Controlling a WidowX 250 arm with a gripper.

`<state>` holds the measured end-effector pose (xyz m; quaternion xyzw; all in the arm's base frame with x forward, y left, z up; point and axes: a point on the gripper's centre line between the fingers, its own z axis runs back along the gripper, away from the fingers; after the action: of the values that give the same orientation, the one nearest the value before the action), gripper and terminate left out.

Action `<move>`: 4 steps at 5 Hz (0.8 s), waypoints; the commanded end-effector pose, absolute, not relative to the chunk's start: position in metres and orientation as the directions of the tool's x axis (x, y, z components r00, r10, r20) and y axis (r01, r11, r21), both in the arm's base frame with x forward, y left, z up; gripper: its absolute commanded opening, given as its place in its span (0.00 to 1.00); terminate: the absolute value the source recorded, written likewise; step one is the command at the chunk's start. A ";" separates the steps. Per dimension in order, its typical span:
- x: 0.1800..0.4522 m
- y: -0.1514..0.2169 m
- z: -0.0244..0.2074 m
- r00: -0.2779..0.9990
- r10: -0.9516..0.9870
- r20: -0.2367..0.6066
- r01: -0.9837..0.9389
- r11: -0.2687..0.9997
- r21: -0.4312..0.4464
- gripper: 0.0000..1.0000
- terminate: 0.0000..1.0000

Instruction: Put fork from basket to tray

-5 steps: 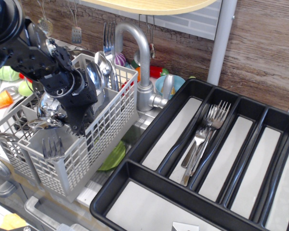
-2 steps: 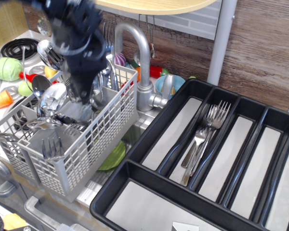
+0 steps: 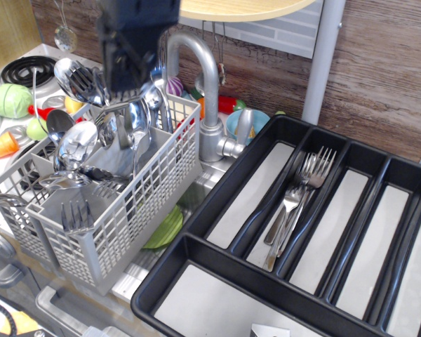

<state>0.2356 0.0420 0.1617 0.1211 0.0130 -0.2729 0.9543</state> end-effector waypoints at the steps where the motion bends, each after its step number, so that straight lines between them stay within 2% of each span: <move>1: 0.242 0.009 0.196 0.917 -0.373 -0.141 0.392 0.908 0.149 0.00 0.00; 3: 0.270 -0.013 0.190 0.955 -0.188 -0.230 0.186 0.982 -0.031 0.00 0.00; 4: 0.272 -0.026 0.185 0.964 -0.194 -0.183 0.177 0.979 -0.106 0.00 0.00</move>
<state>0.2745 -0.0327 0.1612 -0.0615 0.1128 -0.0926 0.9874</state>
